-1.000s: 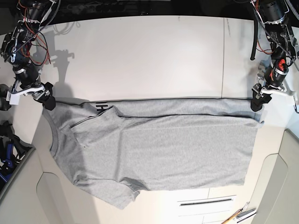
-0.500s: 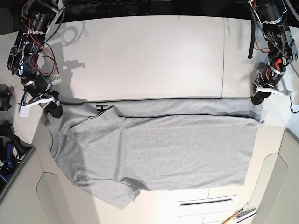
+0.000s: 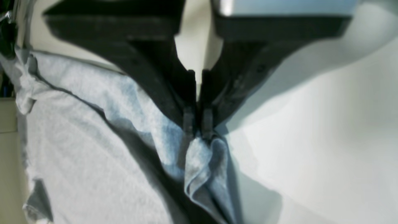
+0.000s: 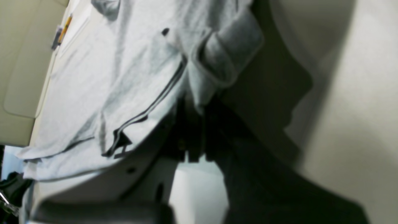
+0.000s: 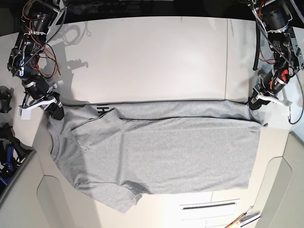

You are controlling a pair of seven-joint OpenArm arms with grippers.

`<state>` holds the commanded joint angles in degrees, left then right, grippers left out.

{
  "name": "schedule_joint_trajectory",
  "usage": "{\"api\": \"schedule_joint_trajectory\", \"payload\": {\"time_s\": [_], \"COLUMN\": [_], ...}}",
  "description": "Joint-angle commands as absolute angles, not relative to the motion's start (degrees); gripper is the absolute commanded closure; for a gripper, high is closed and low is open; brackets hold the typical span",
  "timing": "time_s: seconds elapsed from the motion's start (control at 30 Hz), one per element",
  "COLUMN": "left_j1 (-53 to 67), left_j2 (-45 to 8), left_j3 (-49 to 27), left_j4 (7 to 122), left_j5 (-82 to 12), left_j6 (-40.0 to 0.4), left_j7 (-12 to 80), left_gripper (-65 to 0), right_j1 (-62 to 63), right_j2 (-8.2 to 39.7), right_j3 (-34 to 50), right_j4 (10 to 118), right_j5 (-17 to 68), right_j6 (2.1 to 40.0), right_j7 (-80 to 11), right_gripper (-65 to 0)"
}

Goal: Fold the T-shirt properly
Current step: 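Lay the folded hem down and drag the shirt toward the arms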

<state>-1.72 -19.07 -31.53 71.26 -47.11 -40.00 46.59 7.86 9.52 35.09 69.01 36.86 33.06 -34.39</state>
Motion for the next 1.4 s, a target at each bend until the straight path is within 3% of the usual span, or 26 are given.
{"api": "schedule_joint_trajectory", "payload": {"time_s": [0.47, 0.87, 1.4], "left_j1": [2.92, 15.62, 28.71], "left_j2": [-19.25, -19.2, -19.22], "left_j3": [-31.59, -34.28, -38.41], "left_j4": [82.39, 94.7, 95.96], "left_j5": [-46.85, -47.27, -50.5], "left_j6": [-40.0, -40.0, -40.0], "left_j7": [50.02, 49.98, 49.98], "left_gripper": [0.0, 0.0, 0.0], "right_j1": [4.89, -8.21, -22.92], "right_j2": [10.17, 10.76, 10.76], "right_j3": [38.26, 38.3, 41.3], "right_j4": [72.82, 87.55, 93.95], "right_j5": [42.52, 46.54, 50.72], "right_j6": [33.45, 33.45, 33.89], "right_j7": [-41.76, -45.36, -46.96], "right_gripper": [0.0, 0.0, 0.0]}}
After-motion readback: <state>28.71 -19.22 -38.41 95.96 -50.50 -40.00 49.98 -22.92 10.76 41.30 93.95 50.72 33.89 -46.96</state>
